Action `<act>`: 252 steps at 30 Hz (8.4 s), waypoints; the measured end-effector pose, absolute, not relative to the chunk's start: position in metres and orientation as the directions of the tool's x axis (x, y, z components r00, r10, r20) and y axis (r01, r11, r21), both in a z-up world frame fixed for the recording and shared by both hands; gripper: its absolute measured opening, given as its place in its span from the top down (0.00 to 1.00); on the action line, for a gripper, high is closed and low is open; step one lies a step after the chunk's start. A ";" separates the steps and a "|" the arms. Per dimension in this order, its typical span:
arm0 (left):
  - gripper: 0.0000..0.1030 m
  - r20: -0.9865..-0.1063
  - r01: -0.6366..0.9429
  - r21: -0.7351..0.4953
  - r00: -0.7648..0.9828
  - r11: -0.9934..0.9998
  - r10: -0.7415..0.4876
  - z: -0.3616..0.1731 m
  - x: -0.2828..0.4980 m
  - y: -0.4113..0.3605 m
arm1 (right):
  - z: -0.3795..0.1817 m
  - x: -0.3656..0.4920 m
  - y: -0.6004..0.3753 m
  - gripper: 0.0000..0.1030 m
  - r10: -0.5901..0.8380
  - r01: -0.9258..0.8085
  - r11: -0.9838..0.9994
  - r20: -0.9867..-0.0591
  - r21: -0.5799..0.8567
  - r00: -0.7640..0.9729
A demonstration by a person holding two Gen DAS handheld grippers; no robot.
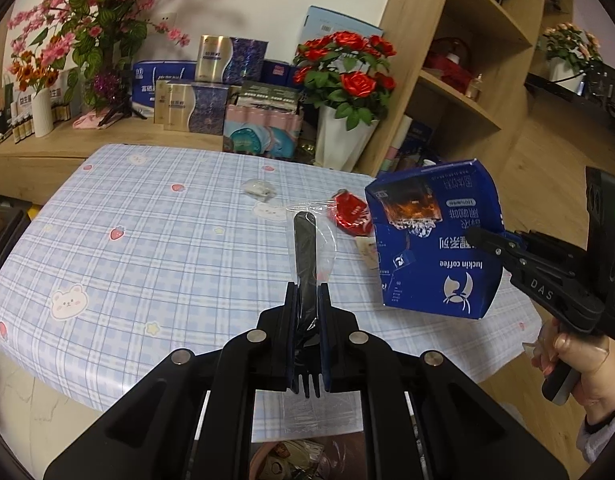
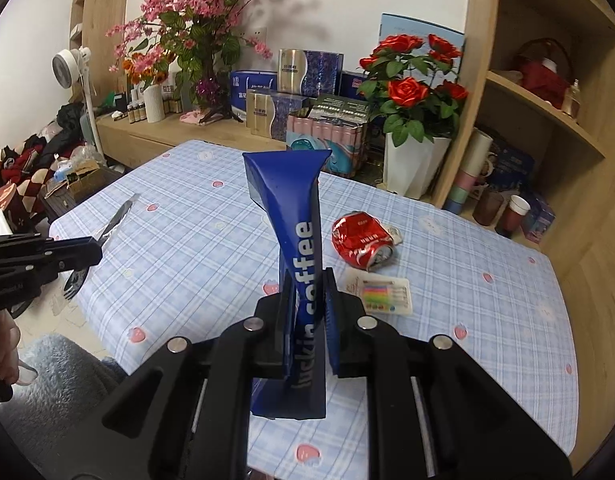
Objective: Collect trash
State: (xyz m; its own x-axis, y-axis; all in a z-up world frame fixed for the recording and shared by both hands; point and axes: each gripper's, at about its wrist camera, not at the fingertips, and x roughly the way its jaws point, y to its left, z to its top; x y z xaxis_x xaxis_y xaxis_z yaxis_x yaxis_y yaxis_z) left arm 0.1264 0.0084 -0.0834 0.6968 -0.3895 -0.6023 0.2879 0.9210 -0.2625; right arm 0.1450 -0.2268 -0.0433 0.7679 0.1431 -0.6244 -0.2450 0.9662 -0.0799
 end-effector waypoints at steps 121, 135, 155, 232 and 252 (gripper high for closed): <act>0.12 -0.636 0.216 -0.210 0.710 0.954 -0.301 -0.112 0.056 0.031 | -0.114 0.031 -0.268 0.06 0.089 -0.046 0.996 -0.704 0.079 0.705; 0.12 -0.629 0.228 -0.140 0.731 0.963 -0.265 -0.108 0.091 0.029 | -0.125 0.063 -0.278 0.06 0.072 -0.014 0.996 -0.749 0.085 0.659; 0.12 -0.634 0.231 -0.116 0.731 0.966 -0.251 -0.139 0.195 0.037 | -0.176 0.197 -0.295 0.06 0.009 0.121 0.989 -0.852 0.084 0.523; 0.18 -0.756 0.168 -0.161 0.613 0.973 -0.231 -0.189 0.433 -0.046 | -0.208 0.278 -0.370 0.56 0.018 0.095 0.989 -0.742 0.110 0.671; 0.88 -0.780 0.272 -0.125 0.568 0.954 -0.264 -0.189 0.444 -0.057 | -0.207 0.277 -0.375 0.56 0.034 0.109 0.983 -0.728 0.148 0.685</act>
State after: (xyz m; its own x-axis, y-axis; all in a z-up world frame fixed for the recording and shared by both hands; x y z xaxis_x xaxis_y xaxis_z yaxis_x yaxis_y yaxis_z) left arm 0.4440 -0.0568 -0.1887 0.5678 -0.2642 -0.7796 0.2718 0.9542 -0.1254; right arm 0.2768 -0.3746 -0.2067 0.6851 0.0336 -0.7276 0.1093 0.9829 0.1484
